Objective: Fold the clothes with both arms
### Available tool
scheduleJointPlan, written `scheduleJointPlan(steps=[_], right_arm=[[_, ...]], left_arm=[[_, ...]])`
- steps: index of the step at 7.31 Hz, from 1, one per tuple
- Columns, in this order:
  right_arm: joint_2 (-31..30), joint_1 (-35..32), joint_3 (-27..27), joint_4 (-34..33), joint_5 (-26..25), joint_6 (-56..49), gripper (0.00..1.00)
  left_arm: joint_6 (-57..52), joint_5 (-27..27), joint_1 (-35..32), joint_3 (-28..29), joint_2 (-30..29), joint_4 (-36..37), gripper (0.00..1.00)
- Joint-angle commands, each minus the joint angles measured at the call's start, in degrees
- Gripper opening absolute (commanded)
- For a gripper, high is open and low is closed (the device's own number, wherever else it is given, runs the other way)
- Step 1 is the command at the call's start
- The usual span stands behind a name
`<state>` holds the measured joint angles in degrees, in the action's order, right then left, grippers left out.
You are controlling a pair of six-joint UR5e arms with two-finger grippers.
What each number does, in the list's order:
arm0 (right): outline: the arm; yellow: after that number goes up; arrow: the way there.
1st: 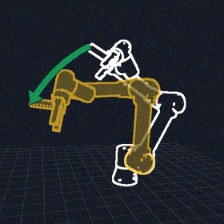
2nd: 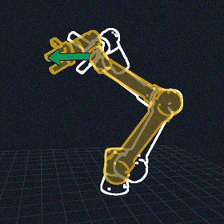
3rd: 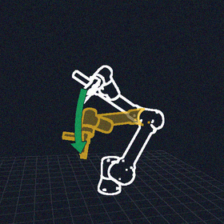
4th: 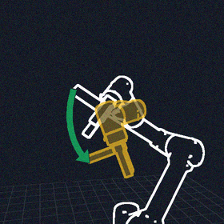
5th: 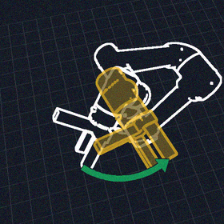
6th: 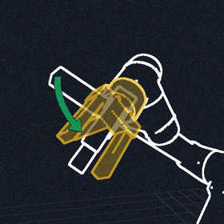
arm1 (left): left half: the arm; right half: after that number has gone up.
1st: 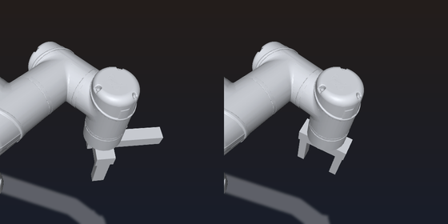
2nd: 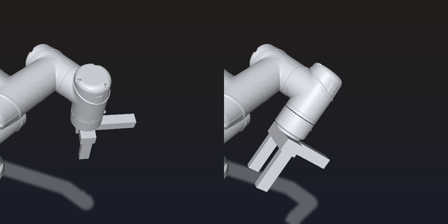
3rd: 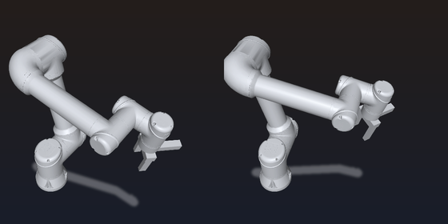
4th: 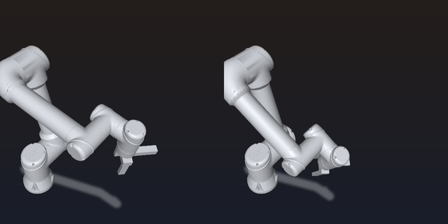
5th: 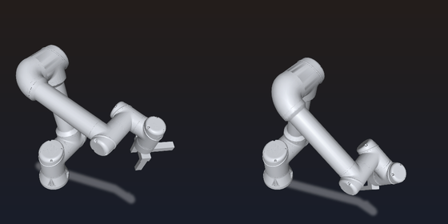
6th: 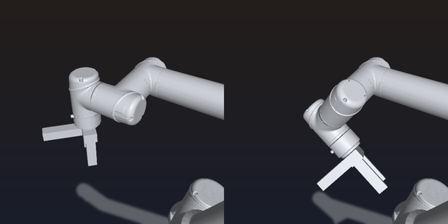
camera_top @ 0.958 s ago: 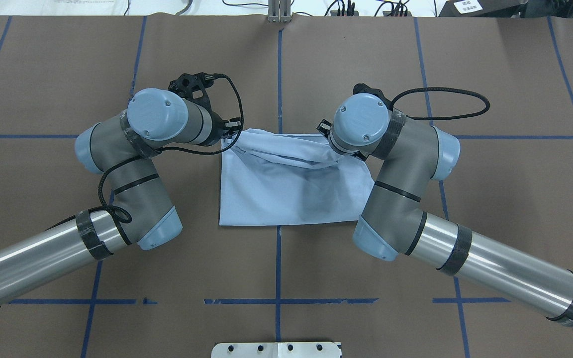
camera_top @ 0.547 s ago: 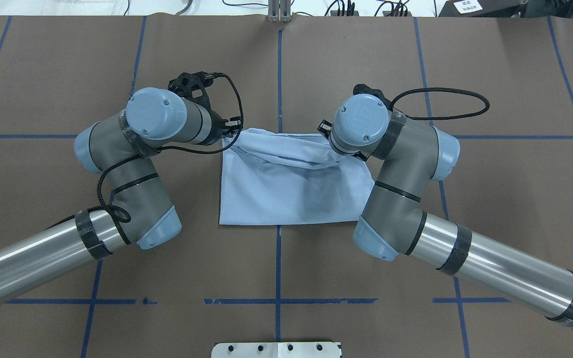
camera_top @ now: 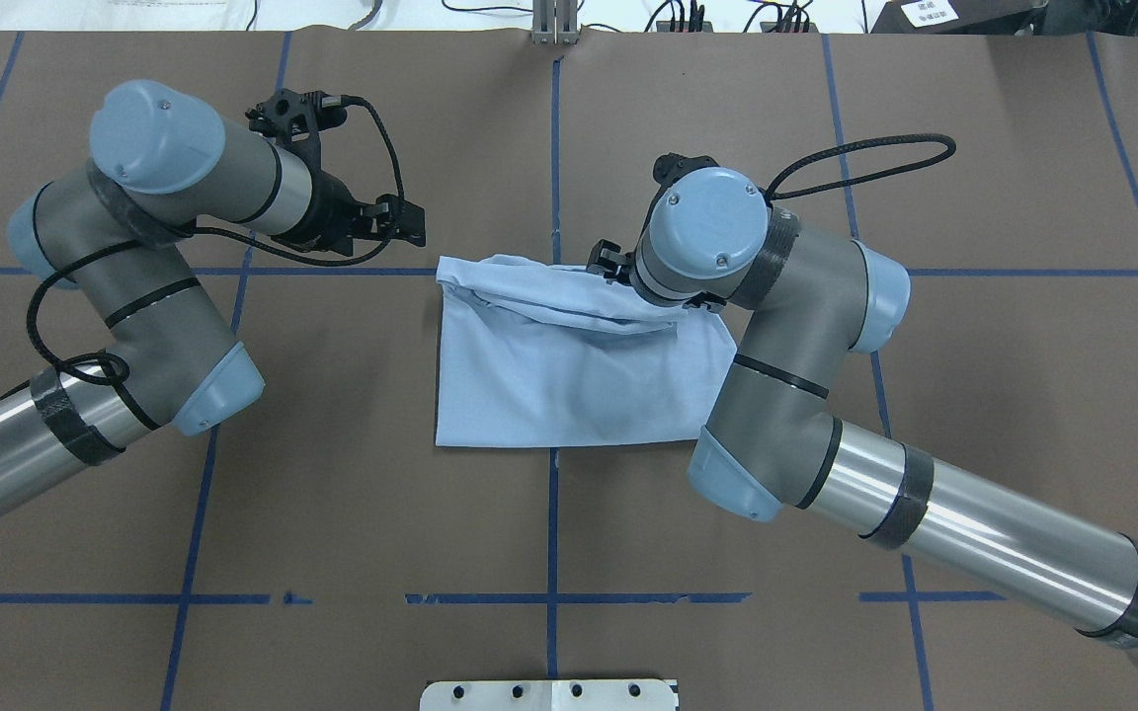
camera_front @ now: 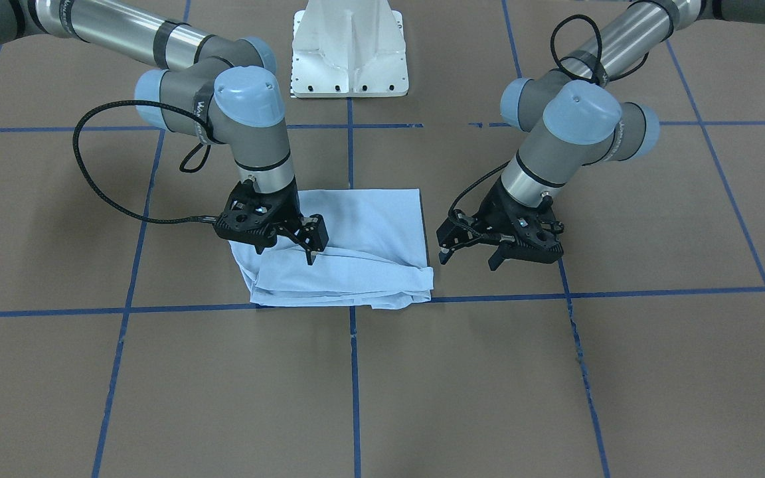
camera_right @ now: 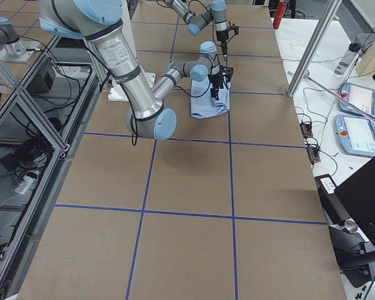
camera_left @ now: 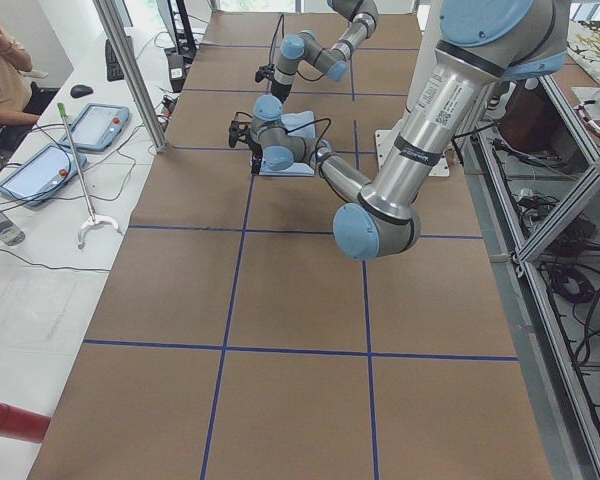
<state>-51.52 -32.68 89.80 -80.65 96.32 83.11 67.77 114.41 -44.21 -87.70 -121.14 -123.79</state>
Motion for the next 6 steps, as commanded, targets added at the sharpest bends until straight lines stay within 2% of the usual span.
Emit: scheduleJointPlan(steps=[1, 3, 6], right_arm=[[-0.33, 4.44, 0.37, -0.2, -5.4, -8.02, 1.0], [-0.16, 7.97, 0.02, -0.21, -10.78, -11.38, 1.0], [1.33, 8.69, -3.39, -1.35, -14.83, -16.3, 1.0]], left_arm=[[0.17, 0.2, -0.09, -0.19, 0.12, -0.13, 1.0], [0.52, 0.29, -0.09, -0.19, 0.2, -0.83, 1.0], [0.53, 0.29, -0.09, -0.19, 0.21, -0.84, 1.0]])
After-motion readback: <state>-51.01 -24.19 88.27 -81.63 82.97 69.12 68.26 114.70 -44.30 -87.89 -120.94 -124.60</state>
